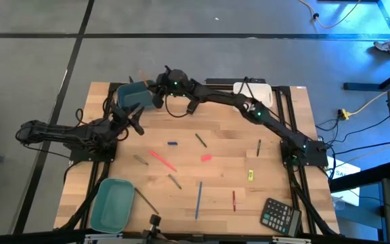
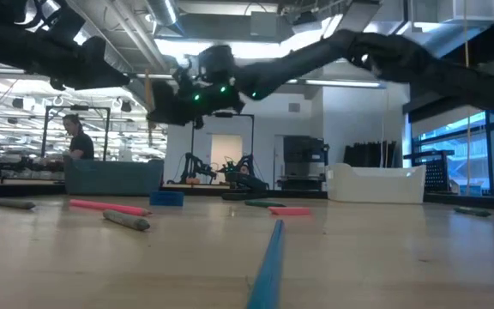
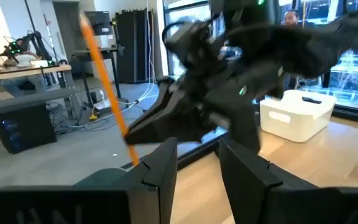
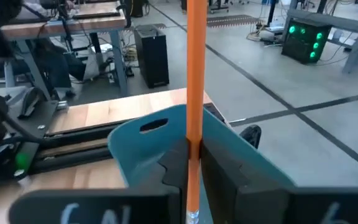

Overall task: Sort crayons/erasers/pens/pencils in bins
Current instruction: Put the yellow pencil into the blue bin

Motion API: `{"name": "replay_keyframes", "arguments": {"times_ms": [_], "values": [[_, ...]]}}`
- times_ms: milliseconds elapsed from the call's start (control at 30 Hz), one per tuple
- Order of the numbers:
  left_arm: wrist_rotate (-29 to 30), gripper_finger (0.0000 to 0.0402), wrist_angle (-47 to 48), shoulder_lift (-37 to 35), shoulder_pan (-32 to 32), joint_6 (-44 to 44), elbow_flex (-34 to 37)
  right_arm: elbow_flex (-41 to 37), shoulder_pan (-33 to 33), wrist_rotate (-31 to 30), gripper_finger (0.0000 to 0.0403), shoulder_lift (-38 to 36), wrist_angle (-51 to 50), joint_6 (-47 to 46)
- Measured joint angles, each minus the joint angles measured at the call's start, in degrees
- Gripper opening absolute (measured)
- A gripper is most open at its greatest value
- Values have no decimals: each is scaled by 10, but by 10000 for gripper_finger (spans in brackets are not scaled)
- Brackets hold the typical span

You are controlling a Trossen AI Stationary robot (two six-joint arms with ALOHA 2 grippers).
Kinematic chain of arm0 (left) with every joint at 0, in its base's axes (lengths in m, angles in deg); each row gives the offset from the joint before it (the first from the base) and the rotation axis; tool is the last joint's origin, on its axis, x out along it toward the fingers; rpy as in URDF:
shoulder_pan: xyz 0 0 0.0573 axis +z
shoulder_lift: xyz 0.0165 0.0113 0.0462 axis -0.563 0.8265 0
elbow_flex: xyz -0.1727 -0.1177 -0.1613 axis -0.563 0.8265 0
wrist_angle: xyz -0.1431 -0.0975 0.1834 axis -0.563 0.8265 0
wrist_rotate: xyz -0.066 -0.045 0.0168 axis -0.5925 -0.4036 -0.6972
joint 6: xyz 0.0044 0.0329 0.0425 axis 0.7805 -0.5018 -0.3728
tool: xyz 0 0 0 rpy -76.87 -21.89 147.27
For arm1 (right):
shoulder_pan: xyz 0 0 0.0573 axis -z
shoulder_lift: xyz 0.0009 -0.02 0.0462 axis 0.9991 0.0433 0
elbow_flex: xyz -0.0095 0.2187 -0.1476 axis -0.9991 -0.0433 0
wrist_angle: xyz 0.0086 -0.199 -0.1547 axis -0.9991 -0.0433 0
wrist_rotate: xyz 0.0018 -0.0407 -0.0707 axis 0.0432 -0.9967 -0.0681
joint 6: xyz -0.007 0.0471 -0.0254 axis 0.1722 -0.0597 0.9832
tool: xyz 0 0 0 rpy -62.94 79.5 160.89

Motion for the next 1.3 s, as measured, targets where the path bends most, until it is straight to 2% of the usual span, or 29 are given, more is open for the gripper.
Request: {"name": "replay_keyframes", "arguments": {"times_ms": [100, 300, 600, 700, 900, 967, 1067, 1300], "values": [[-2, 112, 3, 0, 0, -1, 0, -14, 0, 0, 43, 12, 42, -9], [-12, 112, 5, 0, 0, -14, 0, -14, 0, 0, 43, 28, 36, 0], [-8, 115, 43, 0, 0, -15, 0, -14, -20, 0, 43, 28, 63, 116], [13, 123, 43, 0, 0, -29, 0, -14, -28, 0, 43, 26, 58, 143], [114, 161, 30, 0, 0, -35, 0, -15, -41, 0, 43, 5, 41, 210], [127, 174, 22, 0, 0, -44, 0, -14, -44, 6, 43, 0, 50, 215], [123, 184, 0, 0, 5, -63, 0, -14, -47, 32, 43, -5, 50, 208], [55, 183, -16, 0, 21, -91, 0, -14, -71, 43, 43, -5, 49, 226]]}}
